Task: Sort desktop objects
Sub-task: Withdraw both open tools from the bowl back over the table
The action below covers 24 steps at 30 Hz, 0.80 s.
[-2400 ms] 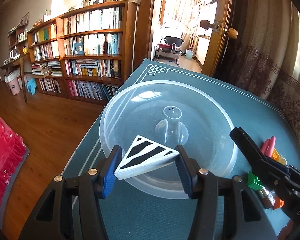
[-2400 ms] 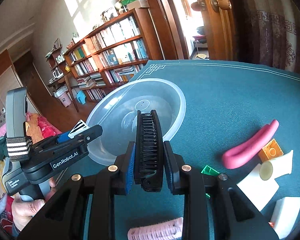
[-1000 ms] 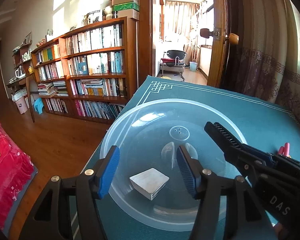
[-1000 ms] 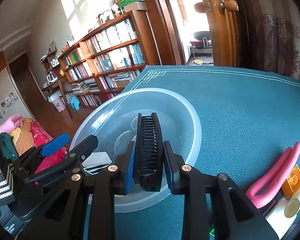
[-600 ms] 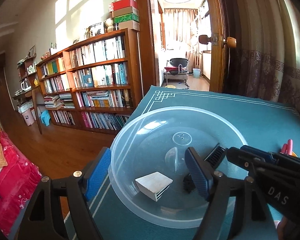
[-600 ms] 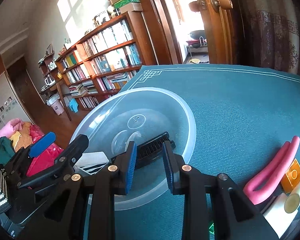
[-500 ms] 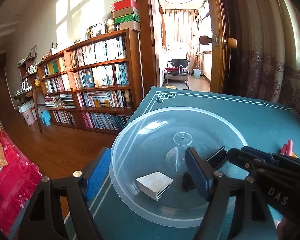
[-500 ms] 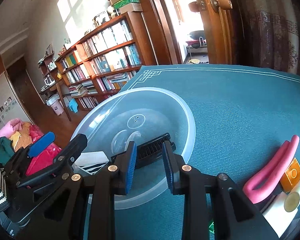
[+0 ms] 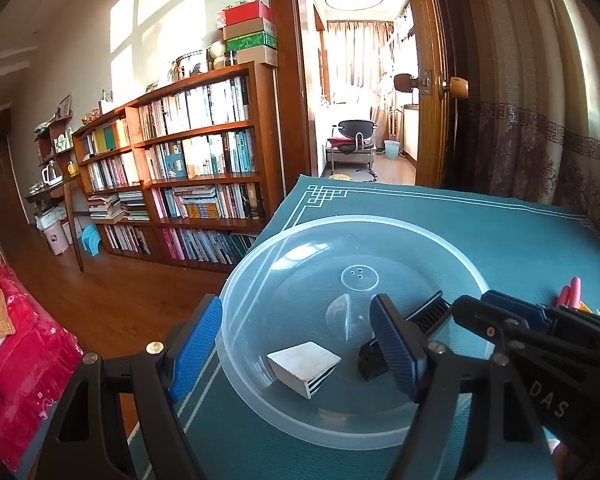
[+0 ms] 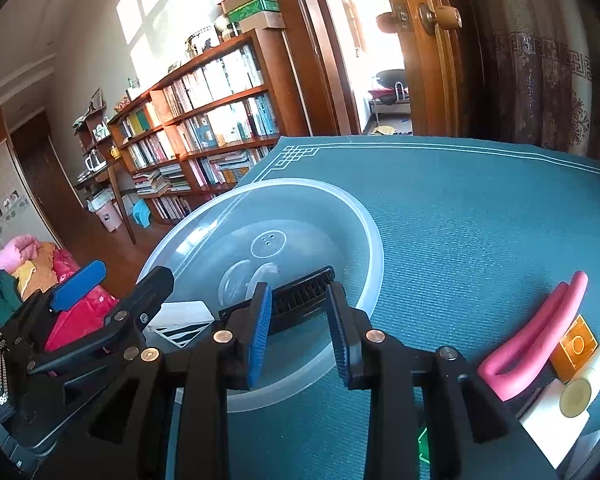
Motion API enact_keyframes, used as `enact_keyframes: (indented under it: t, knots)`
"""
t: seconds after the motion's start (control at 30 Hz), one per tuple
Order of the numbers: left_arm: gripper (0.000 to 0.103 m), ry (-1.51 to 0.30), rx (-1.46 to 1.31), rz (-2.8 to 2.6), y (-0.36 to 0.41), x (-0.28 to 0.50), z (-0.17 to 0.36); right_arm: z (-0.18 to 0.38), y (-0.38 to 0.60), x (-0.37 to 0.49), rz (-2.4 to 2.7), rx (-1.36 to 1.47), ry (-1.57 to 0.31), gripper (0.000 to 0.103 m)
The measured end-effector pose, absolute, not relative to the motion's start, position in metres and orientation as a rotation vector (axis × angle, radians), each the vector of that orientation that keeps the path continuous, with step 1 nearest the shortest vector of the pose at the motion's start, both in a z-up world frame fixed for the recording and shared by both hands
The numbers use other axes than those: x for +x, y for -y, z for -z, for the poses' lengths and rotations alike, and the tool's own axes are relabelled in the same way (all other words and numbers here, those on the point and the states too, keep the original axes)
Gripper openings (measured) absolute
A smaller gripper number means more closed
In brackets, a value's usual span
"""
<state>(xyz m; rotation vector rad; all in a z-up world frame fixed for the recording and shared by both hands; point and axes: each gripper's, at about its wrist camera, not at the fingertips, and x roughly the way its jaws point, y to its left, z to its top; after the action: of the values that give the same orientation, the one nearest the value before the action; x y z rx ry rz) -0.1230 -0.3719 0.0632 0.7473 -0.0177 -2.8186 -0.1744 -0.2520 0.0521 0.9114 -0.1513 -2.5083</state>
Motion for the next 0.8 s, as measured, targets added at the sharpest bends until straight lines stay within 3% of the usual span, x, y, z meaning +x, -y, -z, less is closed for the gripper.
enact_keyframes:
  t: [0.13, 0.8]
  knots:
    - [0.080, 0.015, 0.740, 2.826, 0.371, -0.122, -0.064, -0.051, 0.246, -0.173, 2.521, 0.918, 0.177, 0.041]
    - [0.080, 0.125, 0.718, 2.889, 0.342, -0.112, -0.064, -0.054, 0.206, -0.146, 2.662, 0.910, 0.164, 0.041]
